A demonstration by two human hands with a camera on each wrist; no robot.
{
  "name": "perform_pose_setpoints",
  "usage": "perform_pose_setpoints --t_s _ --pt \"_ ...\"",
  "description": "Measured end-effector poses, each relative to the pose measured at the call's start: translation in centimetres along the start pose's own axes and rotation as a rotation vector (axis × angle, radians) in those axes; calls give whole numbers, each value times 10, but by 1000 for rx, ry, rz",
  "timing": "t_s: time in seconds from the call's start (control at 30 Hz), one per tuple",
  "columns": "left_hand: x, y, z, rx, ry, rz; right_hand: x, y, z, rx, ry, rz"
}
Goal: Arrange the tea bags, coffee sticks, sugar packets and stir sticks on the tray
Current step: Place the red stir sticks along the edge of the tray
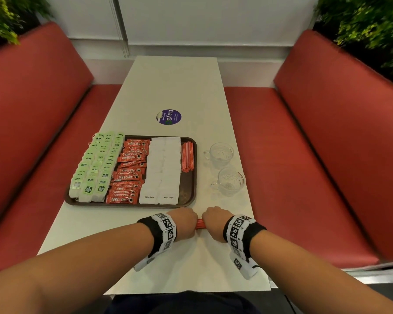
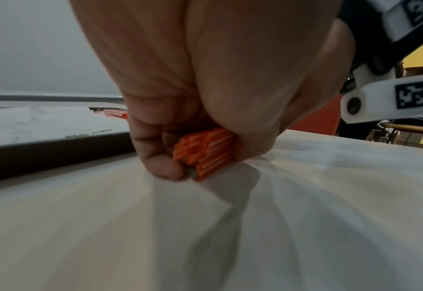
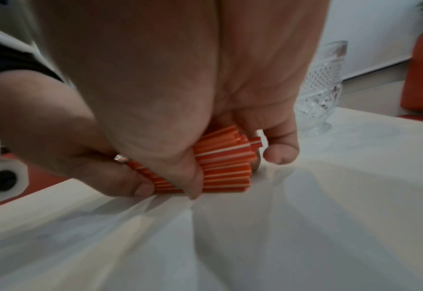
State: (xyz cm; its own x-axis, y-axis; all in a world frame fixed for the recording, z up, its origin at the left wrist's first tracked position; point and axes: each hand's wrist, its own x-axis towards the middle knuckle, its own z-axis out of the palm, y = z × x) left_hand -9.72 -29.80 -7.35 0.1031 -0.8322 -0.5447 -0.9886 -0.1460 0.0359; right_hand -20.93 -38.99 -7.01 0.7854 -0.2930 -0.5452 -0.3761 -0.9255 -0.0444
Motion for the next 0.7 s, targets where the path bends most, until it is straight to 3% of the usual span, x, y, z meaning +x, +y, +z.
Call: perform_pose_setpoints --t_s 0.4,0.7 --pt "-2 -3 0 39 27 43 -4 5 -2 -38 63 -75" --pt "-29 -21 -34 -202 155 1 -15 16 -37 177 141 -155"
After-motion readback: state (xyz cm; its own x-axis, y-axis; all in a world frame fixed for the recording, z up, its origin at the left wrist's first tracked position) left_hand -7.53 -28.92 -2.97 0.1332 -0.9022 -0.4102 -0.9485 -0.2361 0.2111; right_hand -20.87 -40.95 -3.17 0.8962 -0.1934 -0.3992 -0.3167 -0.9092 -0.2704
